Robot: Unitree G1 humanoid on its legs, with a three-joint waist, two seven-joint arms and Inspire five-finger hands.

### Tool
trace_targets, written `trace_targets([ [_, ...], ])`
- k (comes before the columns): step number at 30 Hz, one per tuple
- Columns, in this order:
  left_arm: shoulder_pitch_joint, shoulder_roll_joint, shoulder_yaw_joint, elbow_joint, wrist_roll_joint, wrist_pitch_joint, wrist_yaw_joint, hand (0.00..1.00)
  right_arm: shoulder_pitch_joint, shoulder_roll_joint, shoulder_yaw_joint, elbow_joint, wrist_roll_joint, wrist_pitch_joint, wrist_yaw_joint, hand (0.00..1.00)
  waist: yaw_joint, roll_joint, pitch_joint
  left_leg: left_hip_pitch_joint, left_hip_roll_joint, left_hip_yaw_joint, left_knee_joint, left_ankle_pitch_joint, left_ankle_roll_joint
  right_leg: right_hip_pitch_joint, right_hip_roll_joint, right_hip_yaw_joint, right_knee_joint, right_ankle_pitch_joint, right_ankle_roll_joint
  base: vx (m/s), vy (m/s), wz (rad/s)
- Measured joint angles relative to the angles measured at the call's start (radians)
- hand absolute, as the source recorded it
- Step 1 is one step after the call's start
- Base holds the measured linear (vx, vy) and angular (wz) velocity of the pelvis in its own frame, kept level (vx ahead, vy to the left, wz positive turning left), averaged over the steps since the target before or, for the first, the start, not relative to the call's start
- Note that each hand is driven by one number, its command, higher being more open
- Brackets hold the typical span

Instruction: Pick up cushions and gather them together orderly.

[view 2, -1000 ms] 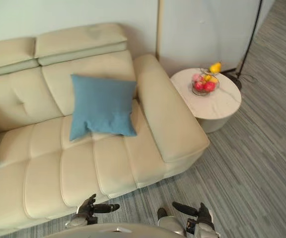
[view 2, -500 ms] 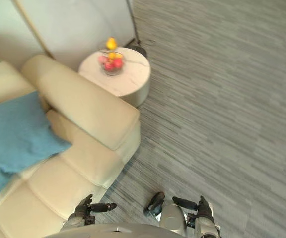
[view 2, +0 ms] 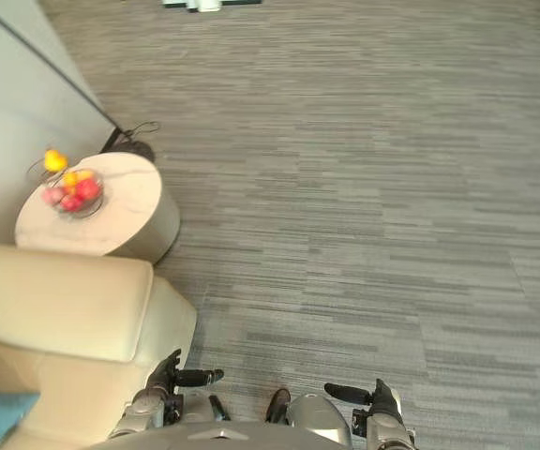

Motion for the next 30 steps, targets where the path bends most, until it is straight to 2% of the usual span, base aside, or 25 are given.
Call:
trace_targets([
  [1, 0.0, 0.0, 0.002, 0.0, -0.006, -0.006, 0.001, 1.0, 0.008, 0.006, -0.009, -0.001, 0.0, 0.0, -0.001, 1.0, 0.003, -0.002, -0.001, -0.015, -0.017, -0.051, -0.038, 0.038, -0.001, 0.025, 0.024, 0.049, -0.023, 0.002, -0.004, 0.24, -0.053, -1.2],
  [3, 0.0, 0.008, 0.002, -0.003, -0.008, -0.007, 0.001, 1.0, 0.021, 0.02, -0.011, -0.006, 0.0, 0.001, -0.004, 1.0, 0.004, -0.025, -0.011, -0.026, -0.054, -0.058, -0.031, 0.073, 0.041, 0.053, 0.032, 0.103, -0.039, 0.0, 0.001, 0.31, -0.057, -1.15],
  [4, 0.001, 0.018, 0.002, -0.006, -0.008, -0.005, 0.0, 1.0, 0.048, 0.037, -0.011, -0.036, 0.0, 0.003, -0.005, 1.0, 0.004, -0.048, -0.021, -0.024, -0.09, -0.04, -0.028, 0.094, 0.078, 0.062, 0.032, 0.154, -0.028, 0.002, 0.016, 0.49, -0.062, -1.06],
  [6, 0.0, 0.02, 0.001, 0.003, -0.008, -0.004, 0.0, 1.0, 0.056, 0.05, -0.028, -0.049, 0.0, 0.003, -0.006, 1.0, 0.004, -0.045, -0.032, -0.021, -0.122, 0.003, -0.037, 0.127, 0.115, 0.068, 0.052, 0.213, -0.012, 0.002, 0.017, 0.42, -0.04, -1.1],
  [7, -0.001, 0.021, 0.002, 0.006, -0.013, -0.004, -0.001, 1.0, 0.053, 0.054, -0.03, -0.047, 0.0, 0.005, -0.006, 1.0, 0.005, -0.051, -0.036, -0.016, -0.134, -0.005, -0.057, 0.192, 0.156, 0.07, 0.062, 0.246, -0.001, -0.005, 0.03, 0.41, -0.064, -1.27],
  [8, -0.017, 0.042, -0.008, 0.022, -0.016, 0.003, 0.0, 1.0, 0.045, 0.074, -0.03, -0.047, 0.0, 0.003, -0.004, 1.0, 0.007, -0.079, -0.037, 0.025, -0.117, 0.03, -0.096, 0.196, 0.145, 0.04, 0.052, 0.266, 0.087, -0.035, 0.081, 0.41, -0.064, -1.18],
  [9, -0.024, 0.042, -0.016, 0.034, -0.016, 0.006, -0.001, 1.0, 0.04, 0.074, -0.03, -0.045, 0.0, 0.003, 0.0, 1.0, 0.008, -0.078, -0.036, 0.053, -0.105, 0.046, -0.116, 0.196, 0.145, 0.003, 0.05, 0.256, 0.174, -0.046, 0.133, 0.38, -0.098, -0.88],
  [10, -0.026, 0.041, -0.021, 0.04, -0.016, 0.007, -0.001, 1.0, 0.037, 0.067, -0.03, -0.043, 0.0, 0.004, 0.001, 1.0, 0.005, -0.076, -0.035, 0.074, -0.094, 0.063, -0.13, 0.197, 0.144, -0.027, 0.042, 0.235, 0.241, -0.063, 0.149, 0.34, -0.037, -0.83],
  [11, -0.026, 0.041, -0.04, 0.053, -0.016, 0.016, -0.002, 1.0, 0.029, 0.061, -0.026, -0.039, 0.0, -0.003, 0.002, 1.0, 0.01, -0.069, -0.032, 0.134, -0.082, 0.097, -0.16, 0.198, 0.141, -0.074, -0.049, 0.074, 0.398, -0.113, 0.113, 0.43, -0.04, -0.98],
  [12, -0.025, 0.042, -0.05, 0.065, -0.016, 0.017, 0.0, 1.0, 0.025, 0.055, -0.026, -0.04, 0.0, -0.008, 0.006, 1.0, 0.008, -0.059, -0.029, 0.175, -0.071, 0.118, -0.174, 0.198, 0.142, -0.081, -0.137, -0.047, 0.442, -0.14, 0.103, 0.32, -0.012, -1.0],
  [13, -0.026, 0.041, -0.05, 0.069, -0.016, 0.017, 0.001, 1.0, 0.023, 0.05, -0.02, -0.043, 0.0, -0.015, 0.009, 1.0, 0.005, -0.051, -0.029, 0.189, -0.061, 0.124, -0.175, 0.198, 0.142, -0.083, -0.183, -0.118, 0.427, -0.147, 0.103, 0.18, -0.079, -0.9],
  [14, -0.03, 0.044, -0.049, 0.069, -0.016, 0.013, 0.007, 1.0, 0.011, 0.043, -0.003, -0.048, 0.0, -0.026, 0.007, 1.0, 0.005, -0.045, -0.031, 0.199, -0.039, 0.158, -0.171, 0.192, 0.131, -0.096, -0.26, -0.238, 0.274, -0.117, 0.131, 0.17, -0.175, -0.59],
  [15, -0.03, 0.044, -0.049, 0.068, -0.016, 0.012, 0.007, 1.0, 0.009, 0.044, -0.002, -0.047, 0.0, -0.026, 0.007, 1.0, 0.005, -0.046, -0.031, 0.199, -0.037, 0.164, -0.17, 0.191, 0.13, -0.096, -0.267, -0.25, 0.25, -0.106, 0.134, 0.19, -0.204, -0.66],
  [16, -0.035, 0.047, -0.048, 0.08, -0.017, 0.016, 0.01, 1.0, -0.014, 0.04, -0.005, -0.038, 0.0, -0.027, 0.009, 1.0, 0.0, -0.024, -0.033, 0.213, -0.001, 0.206, -0.172, 0.163, 0.082, -0.084, -0.242, -0.303, 0.185, -0.03, 0.129, 0.16, -0.183, -0.32],
  [17, -0.035, 0.044, -0.048, 0.081, -0.017, 0.016, 0.009, 1.0, -0.016, 0.038, -0.005, -0.036, 0.0, -0.027, 0.008, 1.0, 0.001, -0.022, -0.034, 0.215, 0.004, 0.21, -0.175, 0.163, 0.081, -0.088, -0.238, -0.308, 0.186, -0.028, 0.125, 0.2, -0.201, -0.68],
  [18, -0.024, 0.029, -0.049, 0.083, -0.017, 0.016, 0.009, 1.0, -0.032, 0.03, -0.004, -0.024, 0.0, -0.026, 0.008, 1.0, 0.011, -0.01, -0.039, 0.241, 0.025, 0.255, -0.206, 0.177, 0.06, -0.101, -0.225, -0.341, 0.205, -0.028, 0.114, 0.19, -0.197, -0.54],
  [20, -0.018, 0.021, -0.05, 0.083, -0.021, 0.021, 0.006, 1.0, -0.039, 0.031, -0.005, -0.016, 0.0, -0.026, 0.007, 1.0, 0.009, -0.009, -0.038, 0.27, 0.034, 0.283, -0.224, 0.189, 0.05, -0.093, -0.212, -0.333, 0.201, -0.039, 0.088, 0.19, -0.2, -0.53],
  [23, -0.023, 0.022, -0.059, 0.083, -0.016, 0.023, 0.003, 1.0, -0.038, 0.031, -0.004, -0.019, 0.001, -0.028, 0.008, 1.0, 0.0, -0.011, -0.037, 0.265, 0.055, 0.302, -0.173, 0.191, 0.041, -0.073, -0.18, -0.299, 0.146, -0.041, 0.085, 0.16, -0.174, -0.37],
  [24, -0.026, 0.025, -0.059, 0.083, -0.016, 0.026, 0.003, 1.0, -0.035, 0.031, -0.005, -0.018, 0.001, -0.027, 0.007, 1.0, -0.001, -0.012, -0.034, 0.247, 0.073, 0.314, -0.101, 0.181, 0.031, -0.057, -0.174, -0.287, 0.124, -0.041, 0.085, 0.12, -0.163, -0.46],
  [25, -0.026, 0.028, -0.049, 0.077, -0.016, 0.027, -0.002, 1.0, -0.017, 0.029, -0.008, -0.019, 0.019, -0.026, 0.005, 1.0, -0.004, -0.005, -0.023, 0.199, 0.144, 0.314, 0.144, 0.144, 0.028, 0.015, -0.138, -0.262, 0.061, -0.039, 0.082, 0.11, -0.163, -0.4],
  [26, -0.027, 0.028, -0.048, 0.076, -0.015, 0.027, -0.002, 1.0, -0.016, 0.029, -0.007, -0.02, 0.02, -0.026, 0.005, 1.0, -0.004, -0.004, -0.022, 0.196, 0.147, 0.313, 0.156, 0.143, 0.03, 0.018, -0.136, -0.26, 0.058, -0.039, 0.082, 0.08, -0.125, -0.57],
  [27, -0.019, 0.028, -0.035, 0.051, -0.015, 0.025, -0.003, 1.0, -0.015, 0.025, 0.006, -0.021, 0.031, -0.027, 0.001, 1.0, 0.004, 0.005, -0.013, 0.12, 0.219, 0.294, 0.389, 0.108, 0.077, 0.07, -0.102, -0.224, 0.022, -0.038, 0.078, 0.1, -0.083, -0.7],
  [28, -0.015, 0.025, -0.036, 0.035, -0.015, 0.017, -0.002, 1.0, -0.016, 0.016, 0.006, -0.025, 0.036, -0.026, -0.003, 1.0, 0.014, 0.023, -0.009, 0.061, 0.241, 0.251, 0.527, 0.04, 0.082, 0.098, -0.087, -0.18, 0.006, -0.044, 0.068, 0.18, -0.036, -1.21],
  [29, -0.018, 0.017, -0.036, 0.019, -0.016, 0.009, -0.002, 1.0, -0.019, 0.015, 0.002, -0.029, 0.038, -0.028, -0.013, 1.0, 0.025, 0.028, -0.004, 0.0, 0.212, 0.207, 0.553, -0.014, 0.058, 0.114, -0.086, -0.132, -0.007, -0.044, 0.069, 0.2, -0.005, -1.1],
  [30, -0.022, 0.016, -0.037, 0.012, -0.016, 0.009, -0.003, 1.0, -0.019, 0.017, 0.002, -0.028, 0.039, -0.027, -0.014, 1.0, 0.028, 0.026, -0.003, -0.017, 0.19, 0.193, 0.521, -0.022, 0.055, 0.119, -0.092, -0.115, -0.01, -0.044, 0.069, 0.21, 0.033, -1.09],
])
